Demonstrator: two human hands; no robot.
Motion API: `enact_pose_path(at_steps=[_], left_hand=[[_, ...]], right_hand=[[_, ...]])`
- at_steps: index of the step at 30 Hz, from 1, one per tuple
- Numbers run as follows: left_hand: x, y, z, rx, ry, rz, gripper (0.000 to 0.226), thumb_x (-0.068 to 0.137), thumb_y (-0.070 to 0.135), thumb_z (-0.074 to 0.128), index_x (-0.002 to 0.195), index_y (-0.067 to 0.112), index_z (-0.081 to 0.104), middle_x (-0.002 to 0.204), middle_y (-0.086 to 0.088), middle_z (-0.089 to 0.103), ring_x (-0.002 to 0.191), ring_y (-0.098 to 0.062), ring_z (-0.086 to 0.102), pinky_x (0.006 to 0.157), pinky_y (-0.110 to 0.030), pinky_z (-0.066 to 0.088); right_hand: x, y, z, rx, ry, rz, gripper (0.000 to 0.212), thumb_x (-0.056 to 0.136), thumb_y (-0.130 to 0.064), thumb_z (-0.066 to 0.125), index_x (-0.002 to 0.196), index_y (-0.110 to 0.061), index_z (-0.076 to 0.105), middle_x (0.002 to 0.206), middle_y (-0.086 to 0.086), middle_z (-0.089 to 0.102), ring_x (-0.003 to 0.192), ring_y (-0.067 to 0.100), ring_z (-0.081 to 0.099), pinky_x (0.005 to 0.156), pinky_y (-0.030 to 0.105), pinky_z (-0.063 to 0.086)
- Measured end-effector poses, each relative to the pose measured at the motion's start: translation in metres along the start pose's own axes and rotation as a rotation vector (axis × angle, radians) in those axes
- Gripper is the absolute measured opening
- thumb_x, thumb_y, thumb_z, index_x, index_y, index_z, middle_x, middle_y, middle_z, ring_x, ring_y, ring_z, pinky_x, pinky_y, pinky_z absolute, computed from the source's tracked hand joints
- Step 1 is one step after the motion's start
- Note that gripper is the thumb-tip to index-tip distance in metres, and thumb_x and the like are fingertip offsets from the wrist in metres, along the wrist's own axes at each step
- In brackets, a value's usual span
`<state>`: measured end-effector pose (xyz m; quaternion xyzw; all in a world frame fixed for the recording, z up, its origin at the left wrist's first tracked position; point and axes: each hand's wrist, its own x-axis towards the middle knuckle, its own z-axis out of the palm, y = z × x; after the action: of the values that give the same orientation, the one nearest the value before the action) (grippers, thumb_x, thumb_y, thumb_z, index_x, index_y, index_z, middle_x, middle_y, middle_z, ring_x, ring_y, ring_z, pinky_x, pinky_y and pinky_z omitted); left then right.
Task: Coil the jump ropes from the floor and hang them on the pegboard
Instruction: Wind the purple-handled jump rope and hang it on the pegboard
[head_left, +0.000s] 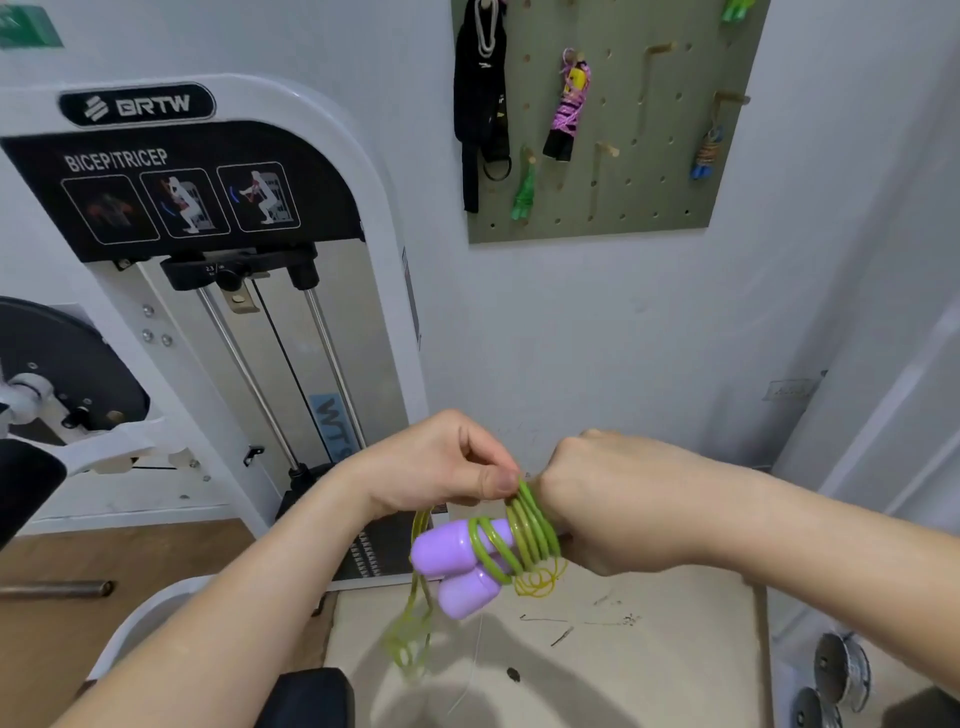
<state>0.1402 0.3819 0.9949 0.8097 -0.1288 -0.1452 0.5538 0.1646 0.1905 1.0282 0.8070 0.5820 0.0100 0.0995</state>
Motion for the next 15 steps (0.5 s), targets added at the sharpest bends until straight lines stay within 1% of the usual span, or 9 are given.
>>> enact_pose_path(at_steps=[2,4,7,10,11,12,13,14,15], left_hand=[[0.003,-0.002,0.003,-0.154,0.002,0.024,0.051,0.058,0.062,0.08,0.074,0.013,0.075,0.069,-0.01,0.063,0.064,-0.017,0.054,0.061,-0.027,0.044],[0.006,-0.003,0.006,-0.286,-0.005,0.056,0.045,0.061,0.055,0.082,0.069,0.012,0.071,0.063,-0.001,0.064,0.056,-0.008,0.057,0.056,-0.019,0.045],[0.007,-0.002,0.006,-0.438,0.042,0.107,0.038,0.058,0.046,0.085,0.061,0.013,0.067,0.057,-0.003,0.057,0.052,-0.011,0.051,0.053,-0.024,0.037],[0.006,0.004,0.004,-0.345,0.135,0.174,0.03,0.06,0.039,0.083,0.062,0.012,0.071,0.064,-0.007,0.059,0.059,-0.016,0.053,0.058,-0.025,0.04],[0.005,0.006,0.003,-0.343,0.159,0.185,0.031,0.062,0.036,0.081,0.064,0.007,0.071,0.065,-0.009,0.06,0.061,-0.019,0.053,0.058,-0.026,0.039],[0.005,0.005,0.002,-0.352,0.166,0.199,0.038,0.065,0.036,0.079,0.066,0.0,0.07,0.067,-0.011,0.059,0.062,-0.021,0.053,0.058,-0.027,0.036],[0.004,0.007,0.001,-0.366,0.133,0.213,0.046,0.068,0.04,0.079,0.068,-0.005,0.068,0.07,-0.012,0.058,0.064,-0.022,0.053,0.059,-0.026,0.033],[0.002,0.009,0.001,-0.351,0.086,0.219,0.044,0.071,0.041,0.077,0.067,-0.002,0.069,0.072,-0.01,0.058,0.064,-0.02,0.055,0.061,-0.023,0.036],[0.001,0.013,0.003,-0.299,0.052,0.211,0.035,0.073,0.039,0.075,0.065,0.005,0.071,0.071,-0.004,0.059,0.063,-0.013,0.056,0.063,-0.019,0.04]], right_hand=[[-0.001,0.004,-0.006,0.101,0.061,0.036,0.025,0.085,-0.026,0.054,0.067,-0.017,0.04,0.057,-0.001,0.033,0.055,0.023,0.037,0.044,0.022,0.025],[-0.002,0.006,-0.009,0.167,0.126,0.064,0.035,0.084,-0.027,0.056,0.061,-0.018,0.031,0.054,-0.001,0.032,0.048,0.017,0.032,0.043,0.019,0.021],[0.001,0.007,-0.008,0.239,0.185,0.119,0.037,0.08,-0.024,0.058,0.056,-0.02,0.029,0.05,-0.001,0.031,0.046,0.015,0.031,0.043,0.021,0.023],[0.004,0.014,-0.009,0.334,0.182,0.197,0.031,0.077,-0.025,0.061,0.057,-0.016,0.039,0.049,0.002,0.037,0.051,0.022,0.035,0.047,0.026,0.031],[0.006,0.017,-0.008,0.353,0.163,0.219,0.031,0.077,-0.025,0.062,0.057,-0.015,0.04,0.05,0.003,0.038,0.053,0.023,0.035,0.048,0.028,0.034],[0.008,0.019,-0.007,0.343,0.135,0.23,0.032,0.077,-0.026,0.061,0.057,-0.014,0.04,0.05,0.003,0.039,0.053,0.022,0.036,0.049,0.029,0.034],[0.01,0.021,-0.006,0.311,0.104,0.238,0.032,0.078,-0.026,0.06,0.057,-0.015,0.039,0.051,0.002,0.04,0.055,0.023,0.039,0.049,0.031,0.035],[0.012,0.022,-0.003,0.273,0.08,0.247,0.032,0.08,-0.028,0.058,0.057,-0.016,0.039,0.053,0.001,0.041,0.057,0.024,0.042,0.049,0.031,0.035],[0.013,0.022,-0.001,0.236,0.065,0.256,0.032,0.082,-0.029,0.057,0.058,-0.017,0.038,0.056,0.002,0.042,0.06,0.025,0.044,0.049,0.031,0.034]])
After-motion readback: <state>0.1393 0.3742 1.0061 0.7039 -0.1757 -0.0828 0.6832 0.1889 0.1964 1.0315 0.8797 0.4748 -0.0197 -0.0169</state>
